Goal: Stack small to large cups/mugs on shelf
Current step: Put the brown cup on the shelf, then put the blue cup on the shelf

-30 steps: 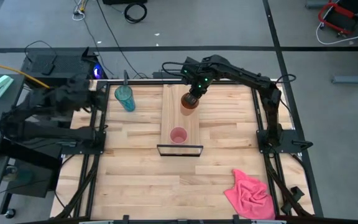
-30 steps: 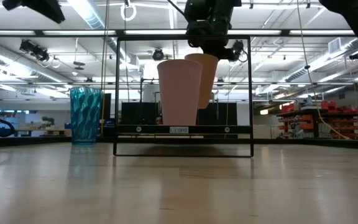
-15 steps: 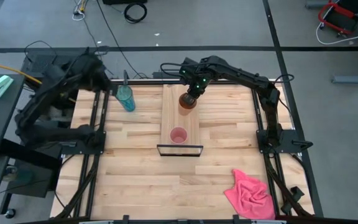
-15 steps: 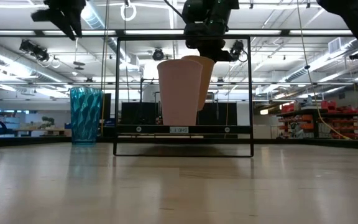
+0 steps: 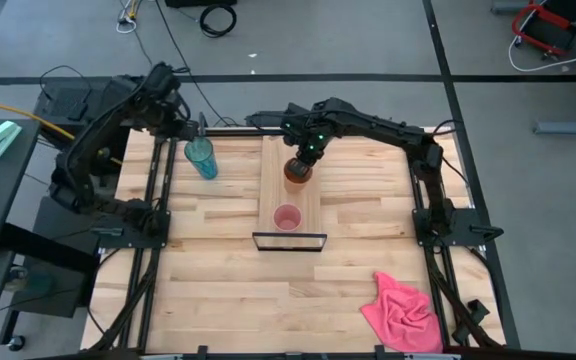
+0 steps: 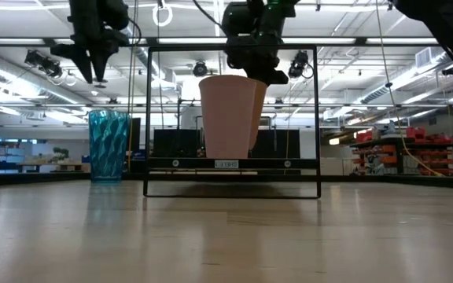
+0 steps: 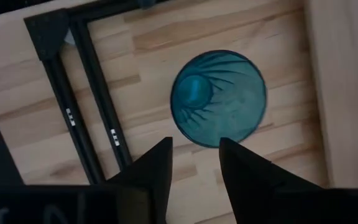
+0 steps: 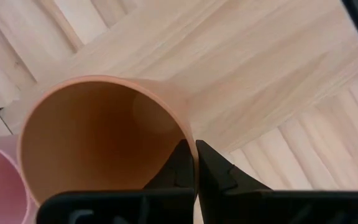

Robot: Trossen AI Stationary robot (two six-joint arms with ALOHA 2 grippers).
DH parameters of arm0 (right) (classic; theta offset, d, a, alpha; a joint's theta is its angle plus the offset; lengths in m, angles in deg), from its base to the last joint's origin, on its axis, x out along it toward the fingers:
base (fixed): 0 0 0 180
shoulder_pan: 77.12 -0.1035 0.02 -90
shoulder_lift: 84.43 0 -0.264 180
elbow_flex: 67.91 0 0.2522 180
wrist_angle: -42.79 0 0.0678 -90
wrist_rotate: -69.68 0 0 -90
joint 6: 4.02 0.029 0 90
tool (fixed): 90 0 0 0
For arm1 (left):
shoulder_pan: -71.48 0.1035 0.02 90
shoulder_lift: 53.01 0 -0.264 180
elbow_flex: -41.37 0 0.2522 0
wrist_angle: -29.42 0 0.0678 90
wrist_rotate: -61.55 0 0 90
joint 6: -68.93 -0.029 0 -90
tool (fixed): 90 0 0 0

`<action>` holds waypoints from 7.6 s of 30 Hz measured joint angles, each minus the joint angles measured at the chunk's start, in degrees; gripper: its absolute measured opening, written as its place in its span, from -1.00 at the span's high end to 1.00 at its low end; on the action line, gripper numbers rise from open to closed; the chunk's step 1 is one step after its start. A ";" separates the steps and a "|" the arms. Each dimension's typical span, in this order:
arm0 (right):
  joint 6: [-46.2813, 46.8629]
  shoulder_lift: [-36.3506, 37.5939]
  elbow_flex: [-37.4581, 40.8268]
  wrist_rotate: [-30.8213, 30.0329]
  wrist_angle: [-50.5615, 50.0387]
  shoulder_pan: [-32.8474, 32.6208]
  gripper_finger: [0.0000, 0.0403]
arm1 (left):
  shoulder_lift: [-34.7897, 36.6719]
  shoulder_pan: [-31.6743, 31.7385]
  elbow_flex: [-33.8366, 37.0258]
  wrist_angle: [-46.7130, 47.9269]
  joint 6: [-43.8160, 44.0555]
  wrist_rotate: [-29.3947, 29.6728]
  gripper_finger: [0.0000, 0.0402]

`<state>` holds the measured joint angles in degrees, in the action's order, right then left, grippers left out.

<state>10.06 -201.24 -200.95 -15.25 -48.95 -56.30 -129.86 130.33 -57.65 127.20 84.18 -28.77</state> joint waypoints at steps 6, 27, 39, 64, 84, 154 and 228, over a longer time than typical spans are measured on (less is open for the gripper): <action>-0.60 -1.45 0.00 -0.03 0.48 -0.41 0.99 | -4.30 0.52 0.00 -0.31 -0.96 0.02 0.24; 2.48 -1.69 0.00 -1.11 1.21 -0.83 0.99 | -11.11 3.65 3.54 -6.41 -3.90 1.51 0.29; 5.26 -1.69 1.15 -1.60 1.05 -0.87 0.99 | -11.09 3.23 3.58 -8.08 -3.18 -1.01 0.28; 5.26 -1.69 1.18 -0.75 2.06 -1.11 0.94 | -11.27 3.58 11.99 -13.82 -3.61 -0.74 0.36; 4.95 -1.69 1.20 -0.73 3.36 -1.42 0.68 | -11.28 3.60 11.78 -13.77 -2.65 -1.05 0.63; 11.25 32.88 21.19 -17.16 -9.38 -1.09 0.64 | -34.76 -17.16 -47.46 1.63 -3.17 -1.16 0.94; 15.51 39.38 51.91 -7.74 23.49 -1.08 0.64 | -50.06 -25.27 -49.55 -6.68 -4.96 -2.49 0.53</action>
<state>25.57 -161.85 -149.04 -23.00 -25.45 -57.38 -179.92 105.06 -107.20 120.52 79.22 -31.26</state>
